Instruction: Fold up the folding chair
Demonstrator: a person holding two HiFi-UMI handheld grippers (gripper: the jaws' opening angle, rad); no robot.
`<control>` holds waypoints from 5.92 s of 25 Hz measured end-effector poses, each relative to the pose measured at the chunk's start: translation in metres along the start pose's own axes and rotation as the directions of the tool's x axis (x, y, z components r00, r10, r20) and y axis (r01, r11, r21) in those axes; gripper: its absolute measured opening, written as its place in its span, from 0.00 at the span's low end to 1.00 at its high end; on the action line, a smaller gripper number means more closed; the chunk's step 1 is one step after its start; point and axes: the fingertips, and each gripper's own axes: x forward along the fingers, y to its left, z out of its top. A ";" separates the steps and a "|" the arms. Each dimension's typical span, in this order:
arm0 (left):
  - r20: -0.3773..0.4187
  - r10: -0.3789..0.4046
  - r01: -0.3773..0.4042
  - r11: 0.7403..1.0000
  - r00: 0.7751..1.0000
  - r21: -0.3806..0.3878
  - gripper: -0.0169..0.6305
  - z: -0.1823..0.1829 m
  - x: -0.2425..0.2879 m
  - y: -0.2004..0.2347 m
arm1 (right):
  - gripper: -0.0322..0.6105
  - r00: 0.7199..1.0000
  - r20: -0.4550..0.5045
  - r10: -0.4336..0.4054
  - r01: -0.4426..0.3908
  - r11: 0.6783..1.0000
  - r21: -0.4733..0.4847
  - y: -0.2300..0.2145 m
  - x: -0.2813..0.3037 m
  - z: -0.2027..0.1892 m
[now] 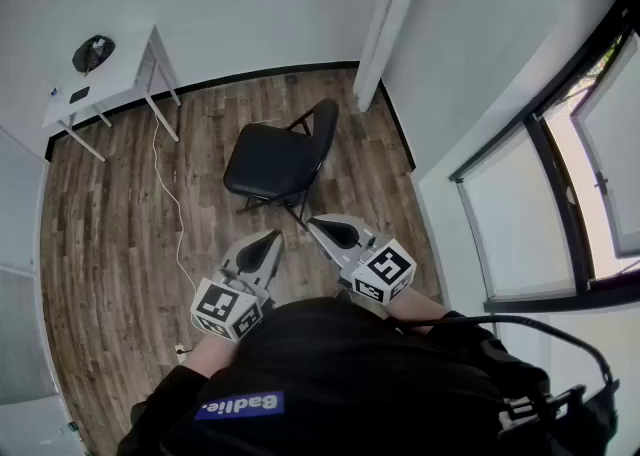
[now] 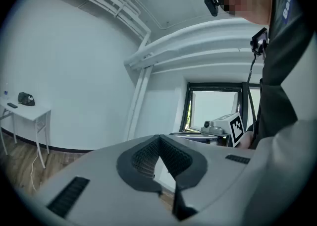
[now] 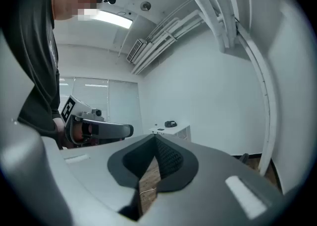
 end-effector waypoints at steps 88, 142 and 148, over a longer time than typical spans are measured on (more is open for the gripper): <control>-0.011 0.076 -0.076 0.996 0.997 -0.040 0.03 0.033 0.247 0.375 | 0.05 0.972 -0.215 -0.094 0.127 0.982 0.142 -0.353 0.246 -0.065; -0.545 -0.174 -0.038 0.934 0.820 -0.355 0.32 -0.277 0.302 0.617 | 0.41 0.415 -0.807 -0.420 0.767 0.638 0.062 -0.495 0.204 -0.299; -0.592 -0.192 -0.051 0.928 0.783 -0.369 0.34 -0.318 0.307 0.644 | 0.42 0.405 -0.833 -0.378 0.798 0.590 0.121 -0.512 0.202 -0.317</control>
